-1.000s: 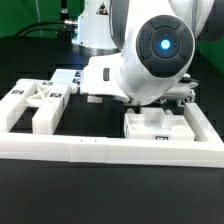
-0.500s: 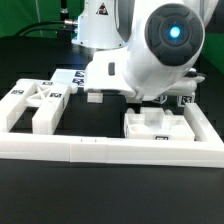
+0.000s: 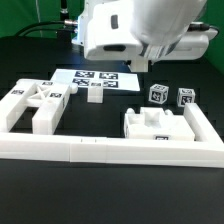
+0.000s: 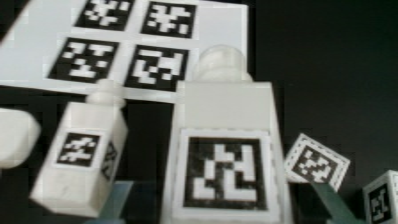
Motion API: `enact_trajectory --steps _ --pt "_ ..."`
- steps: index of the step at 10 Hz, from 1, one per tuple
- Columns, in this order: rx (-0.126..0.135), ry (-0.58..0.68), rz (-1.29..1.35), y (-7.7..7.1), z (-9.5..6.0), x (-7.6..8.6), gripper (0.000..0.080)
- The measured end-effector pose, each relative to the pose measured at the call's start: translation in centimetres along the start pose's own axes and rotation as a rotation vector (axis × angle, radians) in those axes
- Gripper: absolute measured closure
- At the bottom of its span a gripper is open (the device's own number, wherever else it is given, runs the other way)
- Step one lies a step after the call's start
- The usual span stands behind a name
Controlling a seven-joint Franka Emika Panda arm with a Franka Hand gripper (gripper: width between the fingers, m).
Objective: Assemble chair
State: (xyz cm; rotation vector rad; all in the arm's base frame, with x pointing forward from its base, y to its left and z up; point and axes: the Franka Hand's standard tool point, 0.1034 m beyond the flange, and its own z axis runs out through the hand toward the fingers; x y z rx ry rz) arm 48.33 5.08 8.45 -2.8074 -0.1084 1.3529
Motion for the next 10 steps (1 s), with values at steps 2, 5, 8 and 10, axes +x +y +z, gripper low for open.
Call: enact_trajectory --steps 2,5,8,10 --pt "0.000 0.028 0.001 0.1 0.2 0.7 0.0512" --pt "0.000 0.129 -0.020 0.2 -0.9 2.2 0.0512" --pt "0.008 0.315 -0.023 -0.1 -6.4 1.4 0.0512" --pt "0.002 0.466 -0.018 0.0 -7.0 2.3 0.0512"
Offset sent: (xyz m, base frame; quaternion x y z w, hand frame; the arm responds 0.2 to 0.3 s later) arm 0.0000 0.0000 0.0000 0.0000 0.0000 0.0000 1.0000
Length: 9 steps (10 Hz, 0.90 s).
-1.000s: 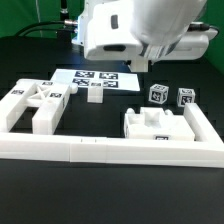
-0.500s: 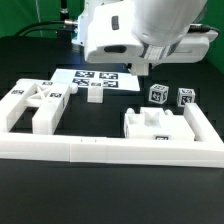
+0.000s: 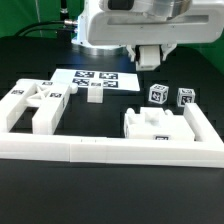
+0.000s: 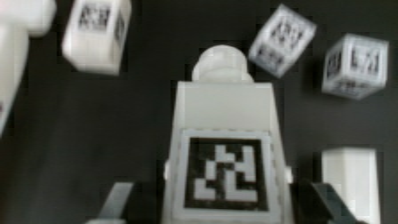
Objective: Assemble chair
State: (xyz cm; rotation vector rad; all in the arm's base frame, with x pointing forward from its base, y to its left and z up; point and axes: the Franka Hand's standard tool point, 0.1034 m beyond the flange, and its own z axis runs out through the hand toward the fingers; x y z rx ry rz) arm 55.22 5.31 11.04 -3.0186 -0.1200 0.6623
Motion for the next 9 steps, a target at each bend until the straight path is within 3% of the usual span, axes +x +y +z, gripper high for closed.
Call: enact_trajectory --steps 3,5,9 --pt "-0.017 0.244 -0.009 0.0 -0.5 1.3 0.0512" --pt "-0.038 0.415 -0.047 -0.8 -3.1 2.9 0.0512" --pt "-0.058 0.681 -0.044 -0.2 -2.6 3.6 0.0512"
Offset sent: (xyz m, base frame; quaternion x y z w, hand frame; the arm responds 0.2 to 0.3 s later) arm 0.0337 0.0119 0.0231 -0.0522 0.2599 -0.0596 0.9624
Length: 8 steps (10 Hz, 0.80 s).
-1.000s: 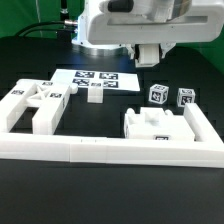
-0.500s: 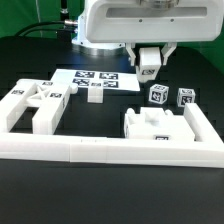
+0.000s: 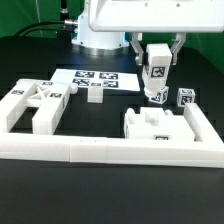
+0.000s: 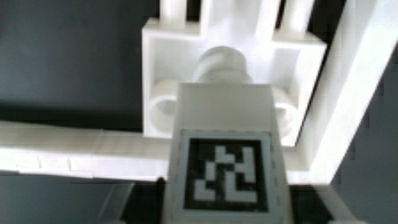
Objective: Assemble chair
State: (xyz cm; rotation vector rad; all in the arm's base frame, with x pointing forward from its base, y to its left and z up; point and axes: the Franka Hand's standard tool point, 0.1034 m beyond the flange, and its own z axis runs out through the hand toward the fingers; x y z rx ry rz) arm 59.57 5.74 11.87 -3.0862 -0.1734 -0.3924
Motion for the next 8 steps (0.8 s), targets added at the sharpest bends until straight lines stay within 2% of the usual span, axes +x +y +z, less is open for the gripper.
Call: enact_trajectory --steps 1,2,3,7,8 --pt "-0.007 0.118 -0.013 -0.5 0.0 1.2 0.0512" --pt "-0.008 0.217 -0.047 -1.9 0.6 2.2 0.0512" --pt "-0.010 0.220 -0.103 -2.6 1.2 2.3 0.0512" --pt "-0.008 0.217 -0.095 -2.7 1.4 2.4 0.0512" --pt "-0.004 0.222 -0.107 -3.5 2.2 2.8 0.0512"
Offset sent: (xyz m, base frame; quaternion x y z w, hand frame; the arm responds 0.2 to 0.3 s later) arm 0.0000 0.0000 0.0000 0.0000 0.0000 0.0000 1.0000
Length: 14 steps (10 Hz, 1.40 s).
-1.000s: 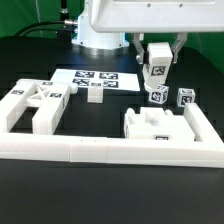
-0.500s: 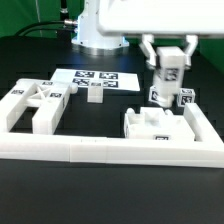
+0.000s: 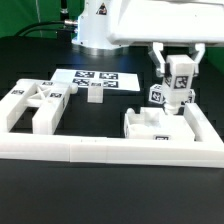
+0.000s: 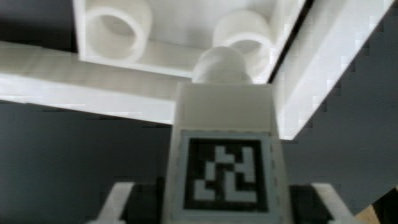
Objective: Assemble chair
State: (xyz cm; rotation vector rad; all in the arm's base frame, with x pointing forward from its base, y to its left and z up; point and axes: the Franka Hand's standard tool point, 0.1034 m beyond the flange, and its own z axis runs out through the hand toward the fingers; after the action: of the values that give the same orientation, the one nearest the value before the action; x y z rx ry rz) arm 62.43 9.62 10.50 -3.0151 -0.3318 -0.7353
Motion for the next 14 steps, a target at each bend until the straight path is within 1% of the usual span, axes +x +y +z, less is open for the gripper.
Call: enact_trajectory --steps 1,2,5,8,11,12,14 --pt "0.003 0.006 -0.013 -0.5 0.8 0.5 0.0512" --pt "0.003 0.007 -0.024 -0.5 1.3 0.7 0.0512" --pt "0.001 -0.001 -0.037 -0.2 2.0 0.2 0.0512" --pt "0.000 -0.001 -0.039 -0.2 2.0 0.2 0.0512" --pt "0.003 0.003 -0.034 -0.6 2.0 0.2 0.0512" --pt "0.005 0.000 -0.035 -0.8 2.1 -0.2 0.0512" --pt "0.005 -0.005 -0.036 -0.7 2.2 -0.5 0.0512"
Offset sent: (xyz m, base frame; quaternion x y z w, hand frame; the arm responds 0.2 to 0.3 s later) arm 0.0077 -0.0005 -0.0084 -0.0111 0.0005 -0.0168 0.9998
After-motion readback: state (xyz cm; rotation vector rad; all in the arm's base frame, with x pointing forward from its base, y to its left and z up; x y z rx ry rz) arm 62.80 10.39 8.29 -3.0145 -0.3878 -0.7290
